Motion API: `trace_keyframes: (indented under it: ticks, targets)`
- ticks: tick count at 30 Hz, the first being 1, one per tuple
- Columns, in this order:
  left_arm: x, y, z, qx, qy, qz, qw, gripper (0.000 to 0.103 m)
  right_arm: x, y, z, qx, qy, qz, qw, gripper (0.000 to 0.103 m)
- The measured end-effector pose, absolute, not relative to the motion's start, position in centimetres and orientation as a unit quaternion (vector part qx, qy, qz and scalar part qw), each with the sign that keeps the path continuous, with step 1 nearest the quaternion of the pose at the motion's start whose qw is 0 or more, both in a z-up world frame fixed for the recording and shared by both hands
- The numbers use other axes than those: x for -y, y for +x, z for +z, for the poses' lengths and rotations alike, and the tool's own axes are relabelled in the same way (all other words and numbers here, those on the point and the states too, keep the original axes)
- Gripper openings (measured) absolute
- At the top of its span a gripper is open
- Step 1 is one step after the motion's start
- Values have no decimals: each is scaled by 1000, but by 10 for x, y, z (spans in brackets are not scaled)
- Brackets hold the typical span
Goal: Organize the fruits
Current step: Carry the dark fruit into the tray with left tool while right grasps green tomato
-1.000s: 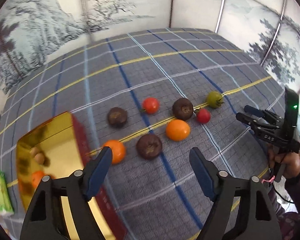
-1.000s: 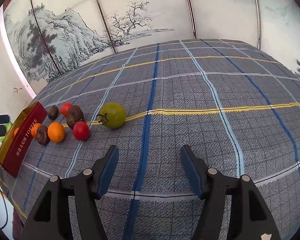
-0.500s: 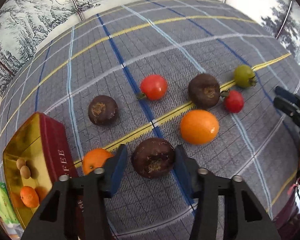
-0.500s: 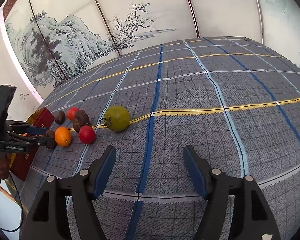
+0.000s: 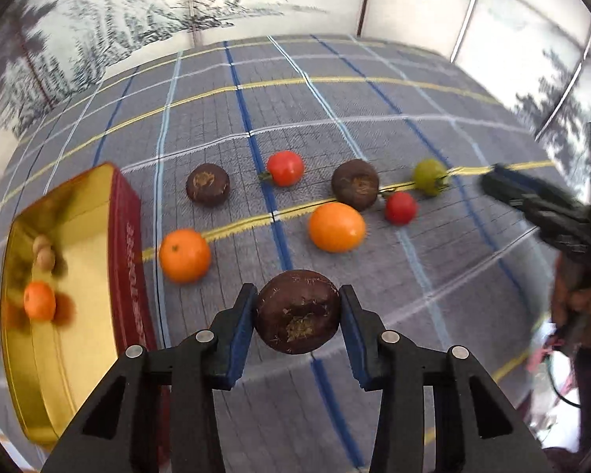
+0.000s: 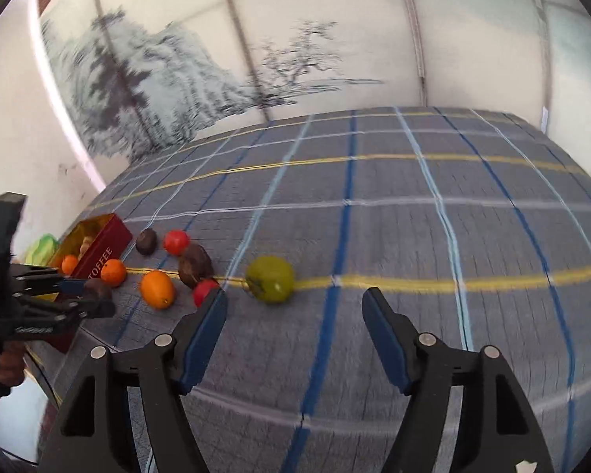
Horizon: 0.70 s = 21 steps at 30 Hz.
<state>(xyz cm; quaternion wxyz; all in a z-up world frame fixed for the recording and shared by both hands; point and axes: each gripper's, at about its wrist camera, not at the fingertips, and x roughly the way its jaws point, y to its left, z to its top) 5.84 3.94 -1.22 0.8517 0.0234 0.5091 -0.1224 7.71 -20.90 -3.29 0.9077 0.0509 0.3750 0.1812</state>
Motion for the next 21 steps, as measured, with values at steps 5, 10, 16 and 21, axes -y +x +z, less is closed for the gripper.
trace_keyframes:
  ticks: [5,10,16,21]
  targets:
    - [-49,35,7,-495,-2,-111,862,43,192,97,-49,-395,26,197,897,50]
    - [-65,17,23,-483,-13,-96,871,43,180,114,-58,-401,4,191,896,50]
    - [-98,4,32,-477,-51,-72,875,43,171,130,-72,-428,-6,194,882,36]
    - [-149,1,38,-468,-87,-29,879,43,173,124,-72,-425,-12,179,887,35]
